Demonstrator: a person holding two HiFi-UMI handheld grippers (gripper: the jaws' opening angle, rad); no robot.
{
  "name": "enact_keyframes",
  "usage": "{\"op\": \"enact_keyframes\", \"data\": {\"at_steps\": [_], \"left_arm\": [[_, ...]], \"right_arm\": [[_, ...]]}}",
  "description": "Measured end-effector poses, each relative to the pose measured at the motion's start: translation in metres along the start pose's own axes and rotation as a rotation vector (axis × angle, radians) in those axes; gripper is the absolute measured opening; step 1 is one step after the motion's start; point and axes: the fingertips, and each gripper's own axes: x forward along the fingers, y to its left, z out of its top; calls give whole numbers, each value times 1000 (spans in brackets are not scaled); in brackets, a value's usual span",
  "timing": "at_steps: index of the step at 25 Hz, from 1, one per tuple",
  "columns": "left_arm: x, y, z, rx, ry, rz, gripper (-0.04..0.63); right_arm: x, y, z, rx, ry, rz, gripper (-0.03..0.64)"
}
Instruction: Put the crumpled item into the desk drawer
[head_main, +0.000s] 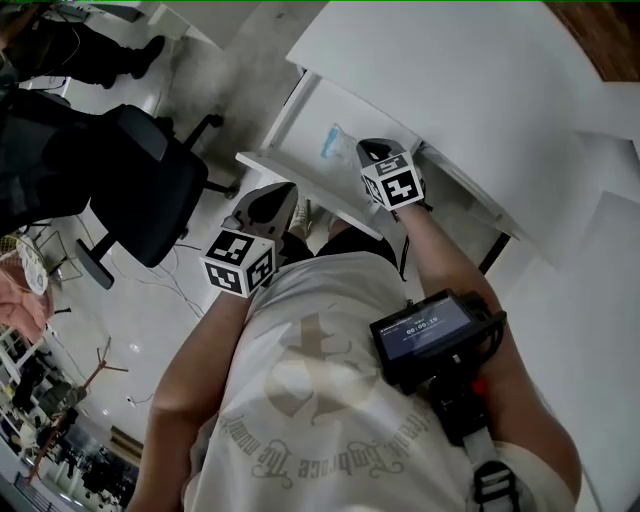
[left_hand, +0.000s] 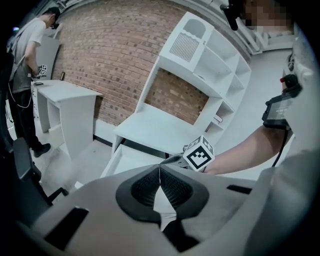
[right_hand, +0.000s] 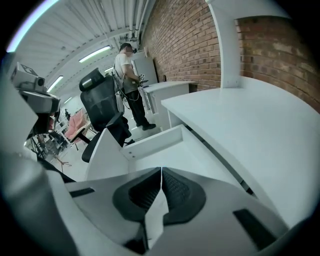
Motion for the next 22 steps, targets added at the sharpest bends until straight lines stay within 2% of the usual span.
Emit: {"op": "enact_keyframes", "data": {"at_steps": [16,22], "left_arm": [[8,0,27,100,-6,-154,21],[4,0,48,131,-42,-198,21]], "right_arm": [[-76,3,40,117,-176,-106,21],[-113,17,61,159,-304,-122,21]]}}
